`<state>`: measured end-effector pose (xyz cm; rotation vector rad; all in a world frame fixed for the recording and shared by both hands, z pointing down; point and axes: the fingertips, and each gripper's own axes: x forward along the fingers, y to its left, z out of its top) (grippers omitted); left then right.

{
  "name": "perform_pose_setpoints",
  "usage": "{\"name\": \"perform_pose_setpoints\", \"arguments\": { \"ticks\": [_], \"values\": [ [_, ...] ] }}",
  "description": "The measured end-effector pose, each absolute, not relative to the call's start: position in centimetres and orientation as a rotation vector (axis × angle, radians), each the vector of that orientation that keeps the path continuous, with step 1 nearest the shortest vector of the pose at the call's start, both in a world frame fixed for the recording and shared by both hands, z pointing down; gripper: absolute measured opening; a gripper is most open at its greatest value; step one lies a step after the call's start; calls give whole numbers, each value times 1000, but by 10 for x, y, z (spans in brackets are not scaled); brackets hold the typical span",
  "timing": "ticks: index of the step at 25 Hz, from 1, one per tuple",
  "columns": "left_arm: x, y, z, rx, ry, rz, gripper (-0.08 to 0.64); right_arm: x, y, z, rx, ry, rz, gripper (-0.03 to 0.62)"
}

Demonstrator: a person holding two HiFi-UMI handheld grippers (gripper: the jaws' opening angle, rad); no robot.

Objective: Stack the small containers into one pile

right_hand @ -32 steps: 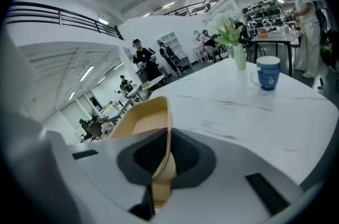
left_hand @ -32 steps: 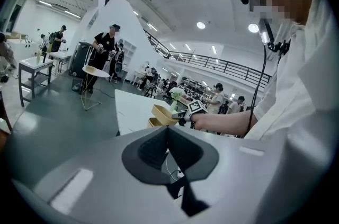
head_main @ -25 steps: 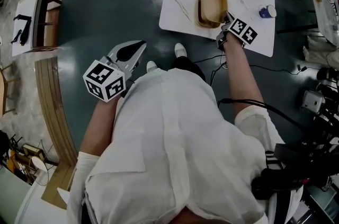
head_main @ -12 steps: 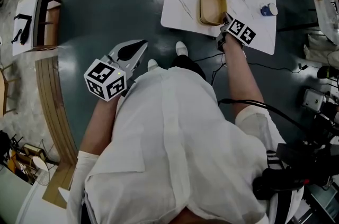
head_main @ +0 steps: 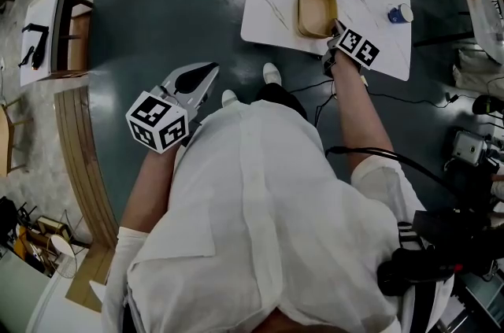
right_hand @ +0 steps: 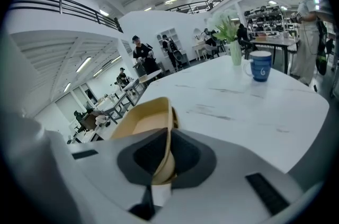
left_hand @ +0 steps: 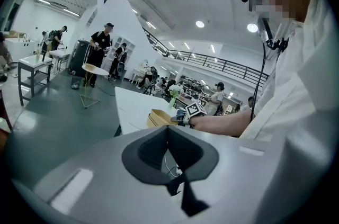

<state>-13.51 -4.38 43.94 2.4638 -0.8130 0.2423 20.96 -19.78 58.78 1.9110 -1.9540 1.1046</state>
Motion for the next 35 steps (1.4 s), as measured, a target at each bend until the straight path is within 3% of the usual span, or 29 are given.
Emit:
{"name": "perform_pose_setpoints", "arguments": {
  "ticks": [29,35],
  "values": [
    [-140,-42,441,2456,-818,253,6,210,-198,599,1908,-1989,1077,20],
    [-134,-42,444,2481,-786,275,6,218,-192,596,1939,-1975,1089,84]
  ]
}}
